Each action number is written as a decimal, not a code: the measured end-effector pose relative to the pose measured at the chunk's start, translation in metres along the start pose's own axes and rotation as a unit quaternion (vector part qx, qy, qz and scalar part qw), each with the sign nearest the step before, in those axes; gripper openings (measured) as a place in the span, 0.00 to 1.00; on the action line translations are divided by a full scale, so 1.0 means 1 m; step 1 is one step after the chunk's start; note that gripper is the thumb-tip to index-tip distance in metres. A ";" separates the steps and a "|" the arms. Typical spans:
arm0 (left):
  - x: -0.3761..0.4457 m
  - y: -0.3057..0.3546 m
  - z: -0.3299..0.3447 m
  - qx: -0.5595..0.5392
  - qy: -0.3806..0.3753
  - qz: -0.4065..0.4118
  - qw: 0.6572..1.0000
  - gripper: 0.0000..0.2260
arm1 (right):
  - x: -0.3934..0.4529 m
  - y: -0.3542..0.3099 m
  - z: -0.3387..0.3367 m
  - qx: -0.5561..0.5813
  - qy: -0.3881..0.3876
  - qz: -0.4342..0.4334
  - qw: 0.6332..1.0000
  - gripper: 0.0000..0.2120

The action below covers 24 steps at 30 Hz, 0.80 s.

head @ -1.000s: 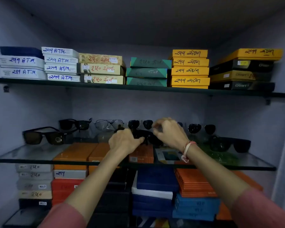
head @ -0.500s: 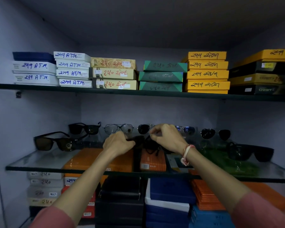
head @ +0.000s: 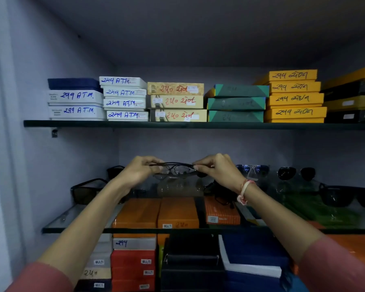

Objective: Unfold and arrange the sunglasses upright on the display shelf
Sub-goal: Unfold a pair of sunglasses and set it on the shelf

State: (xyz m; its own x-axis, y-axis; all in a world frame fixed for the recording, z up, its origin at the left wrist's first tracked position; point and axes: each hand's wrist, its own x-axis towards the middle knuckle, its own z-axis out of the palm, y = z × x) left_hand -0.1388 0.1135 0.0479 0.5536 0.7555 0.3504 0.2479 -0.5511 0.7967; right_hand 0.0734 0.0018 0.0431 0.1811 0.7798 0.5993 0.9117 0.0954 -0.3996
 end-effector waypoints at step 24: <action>0.009 0.004 -0.015 0.273 0.096 -0.055 0.956 0.14 | -0.003 -0.045 0.015 -0.100 0.149 0.175 0.968 0.15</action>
State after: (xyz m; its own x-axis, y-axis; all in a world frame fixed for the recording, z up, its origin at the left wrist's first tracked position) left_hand -0.1444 0.1233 0.0615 0.3575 0.8413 0.4055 0.7034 -0.5282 0.4756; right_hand 0.0266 0.0042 0.0492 0.5631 0.5261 0.6373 0.8230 -0.2872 -0.4901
